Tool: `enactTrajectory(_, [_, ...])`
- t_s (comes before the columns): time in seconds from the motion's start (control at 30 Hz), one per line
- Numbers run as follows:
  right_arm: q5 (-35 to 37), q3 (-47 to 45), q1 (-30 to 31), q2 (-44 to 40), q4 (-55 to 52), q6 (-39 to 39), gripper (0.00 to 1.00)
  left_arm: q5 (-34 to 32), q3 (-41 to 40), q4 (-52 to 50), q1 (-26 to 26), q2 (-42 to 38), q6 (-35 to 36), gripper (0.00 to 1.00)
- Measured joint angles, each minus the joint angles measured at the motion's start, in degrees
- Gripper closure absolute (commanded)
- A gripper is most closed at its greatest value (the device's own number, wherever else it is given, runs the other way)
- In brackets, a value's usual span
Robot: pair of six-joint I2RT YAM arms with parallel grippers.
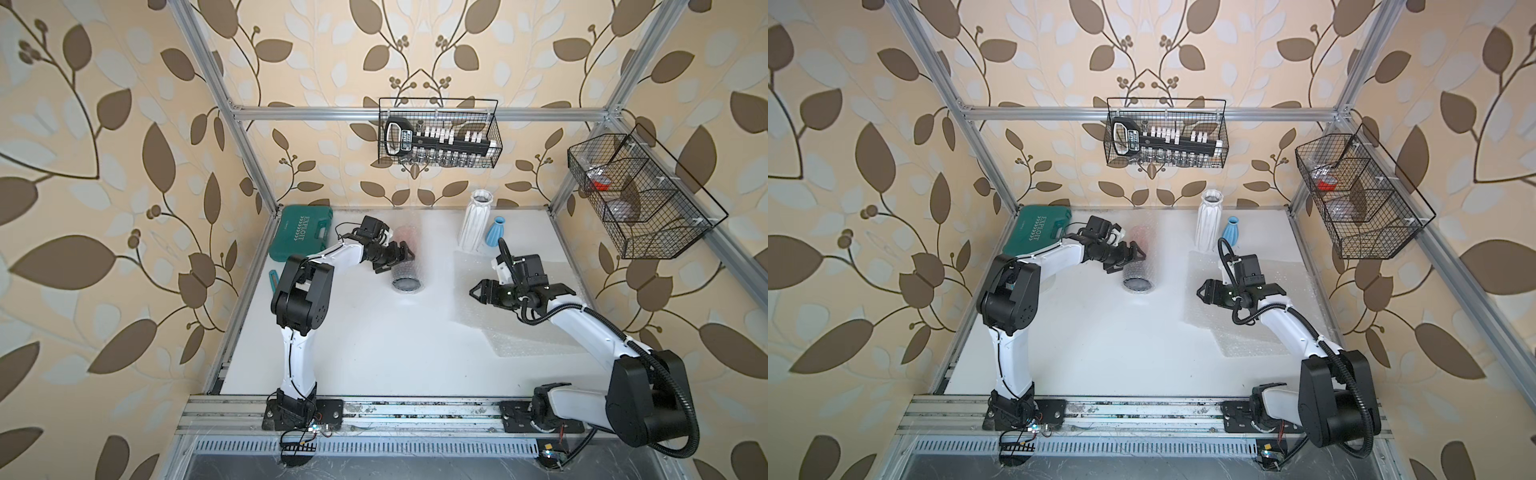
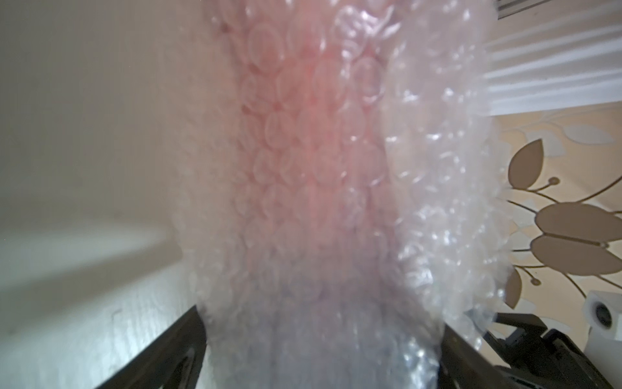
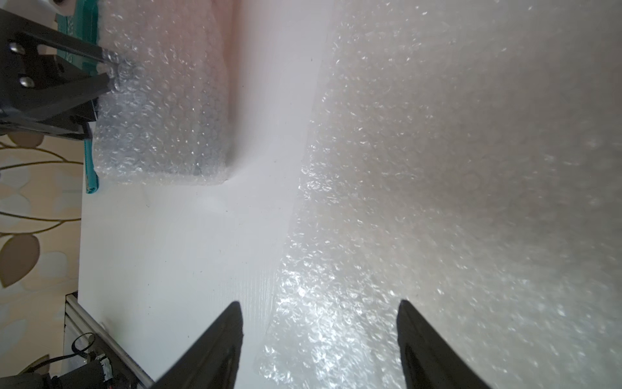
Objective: Unwrap the vase from the bubble wrap
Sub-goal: Move the bubble wrap to the center of the board.
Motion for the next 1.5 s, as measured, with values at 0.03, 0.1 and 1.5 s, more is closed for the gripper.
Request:
enactTrajectory(0.03, [0.22,0.09,0.66,0.31,0.00,0.07,0.28,-0.04,-2.03,0.31,0.00,-1.44,-0.17,0.06])
enactTrajectory(0.1, [0.59,0.39,1.95,0.96,0.09,0.24,0.28,-0.31,-6.43,1.07,0.00,-4.68,-0.74,0.06])
enactTrajectory(1.5, [5.60,27.30,25.49,34.27,4.83,6.38,0.38,-9.73,-43.23,4.96,-8.68,-40.15,-13.57,0.01])
